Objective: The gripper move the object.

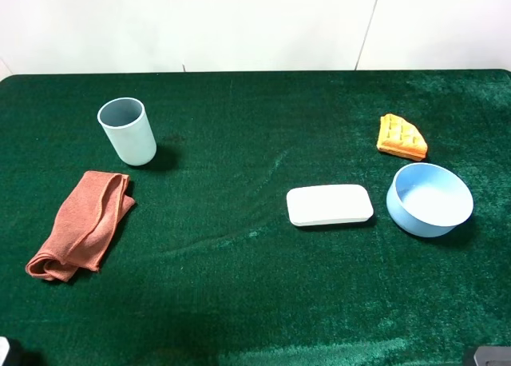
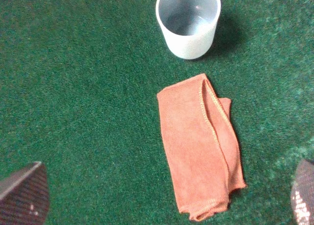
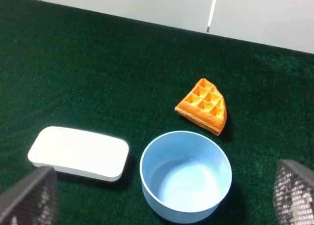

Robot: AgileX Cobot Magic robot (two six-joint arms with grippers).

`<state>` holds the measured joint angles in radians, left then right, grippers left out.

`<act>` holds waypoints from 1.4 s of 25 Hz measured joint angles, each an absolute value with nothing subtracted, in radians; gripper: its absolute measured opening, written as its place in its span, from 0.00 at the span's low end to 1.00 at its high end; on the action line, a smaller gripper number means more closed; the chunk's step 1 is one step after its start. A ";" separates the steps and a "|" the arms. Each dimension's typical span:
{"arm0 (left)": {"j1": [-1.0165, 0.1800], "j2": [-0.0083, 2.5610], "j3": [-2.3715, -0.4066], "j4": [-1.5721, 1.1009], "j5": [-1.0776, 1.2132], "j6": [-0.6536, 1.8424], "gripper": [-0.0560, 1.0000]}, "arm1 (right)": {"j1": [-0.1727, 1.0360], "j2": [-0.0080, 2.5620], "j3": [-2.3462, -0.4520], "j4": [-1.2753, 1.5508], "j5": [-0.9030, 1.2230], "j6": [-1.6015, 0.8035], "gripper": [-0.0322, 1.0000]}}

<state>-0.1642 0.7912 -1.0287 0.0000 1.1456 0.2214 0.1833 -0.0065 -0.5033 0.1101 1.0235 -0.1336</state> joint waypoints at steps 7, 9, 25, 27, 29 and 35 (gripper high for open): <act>-0.164 0.494 -0.870 0.000 1.161 0.093 0.99 | 0.183 -0.006 -0.503 0.110 1.024 -0.134 0.67; -0.164 0.419 -0.828 0.000 1.161 0.077 0.99 | 0.183 -0.006 -0.503 0.110 1.024 -0.134 0.67; -0.164 0.116 -0.525 -0.027 1.107 0.036 0.99 | 0.183 -0.006 -0.503 0.110 1.024 -0.134 0.67; -0.164 0.103 -0.506 -0.028 1.082 0.036 0.99 | 0.183 -0.006 -0.503 0.110 1.024 -0.134 0.67; -0.164 0.099 -0.503 -0.033 1.071 0.037 0.99 | 0.183 -0.006 -0.503 0.110 1.024 -0.134 0.67; -0.164 0.068 -0.503 -0.045 1.064 0.052 0.99 | 0.183 -0.006 -0.503 0.110 1.024 -0.134 0.67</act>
<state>-0.1642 0.0678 -0.5030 -0.0448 1.0644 0.0524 0.1833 -0.0065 -0.5033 0.1101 1.0235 -0.1336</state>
